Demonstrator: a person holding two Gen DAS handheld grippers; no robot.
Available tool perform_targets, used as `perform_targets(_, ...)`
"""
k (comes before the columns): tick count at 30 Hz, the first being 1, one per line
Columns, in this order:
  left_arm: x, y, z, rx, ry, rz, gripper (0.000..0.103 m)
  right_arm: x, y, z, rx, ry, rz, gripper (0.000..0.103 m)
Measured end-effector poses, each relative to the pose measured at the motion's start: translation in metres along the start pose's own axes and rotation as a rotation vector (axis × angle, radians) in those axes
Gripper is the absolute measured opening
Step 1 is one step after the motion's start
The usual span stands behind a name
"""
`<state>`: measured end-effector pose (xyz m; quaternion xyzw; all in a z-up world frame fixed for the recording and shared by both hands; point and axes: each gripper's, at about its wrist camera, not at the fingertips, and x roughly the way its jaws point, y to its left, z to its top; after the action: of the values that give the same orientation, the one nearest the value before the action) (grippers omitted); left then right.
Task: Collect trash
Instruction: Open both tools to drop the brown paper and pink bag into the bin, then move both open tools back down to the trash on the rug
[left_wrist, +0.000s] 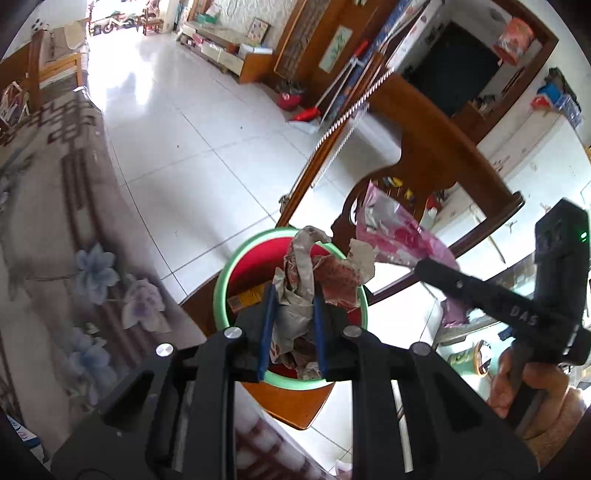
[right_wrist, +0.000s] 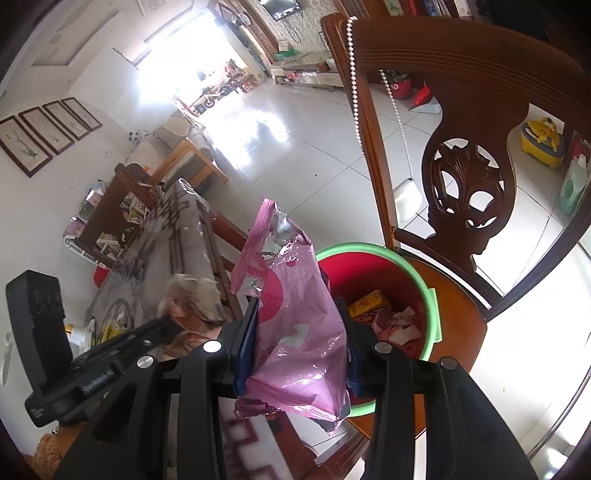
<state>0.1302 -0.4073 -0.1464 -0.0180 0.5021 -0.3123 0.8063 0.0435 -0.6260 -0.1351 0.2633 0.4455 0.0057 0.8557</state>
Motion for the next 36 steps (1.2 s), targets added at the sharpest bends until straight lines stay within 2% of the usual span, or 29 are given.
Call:
perform_targets(3,0.011,-0.004,0.0,0.002,0.024,0.002,0.019,0.003,-0.008,0.004,0.001,0.007,-0.003,0.04)
perform_targets(4,0.013,-0.004,0.0,0.001,0.027,0.005,0.023,0.003,-0.01,0.006,0.002,0.009,-0.003,0.047)
perform_targets(5,0.015,-0.005,0.0,-0.002,0.032,0.008,0.038,0.005,-0.013,0.007,0.003,0.013,0.001,0.05)
perform_targets(7,0.015,-0.005,0.001,-0.012,0.025,0.003,0.057,0.006,-0.018,0.011,0.012,0.013,-0.002,0.068)
perform_targets(15,0.005,-0.004,0.002,-0.025,0.004,0.011,0.06,0.005,-0.031,0.013,0.05,0.002,-0.011,0.07)
perform_targets(22,-0.014,0.01,-0.008,-0.055,-0.012,0.002,0.06,0.001,-0.023,0.007,0.046,0.007,-0.019,0.07)
perform_targets(29,-0.04,0.025,-0.02,-0.071,-0.05,0.006,0.06,0.0,0.003,-0.001,0.0,0.007,-0.027,0.07)
perform_targets(36,-0.083,0.064,-0.046,-0.13,-0.108,0.025,0.063,0.011,0.056,-0.023,-0.079,0.029,-0.015,0.07)
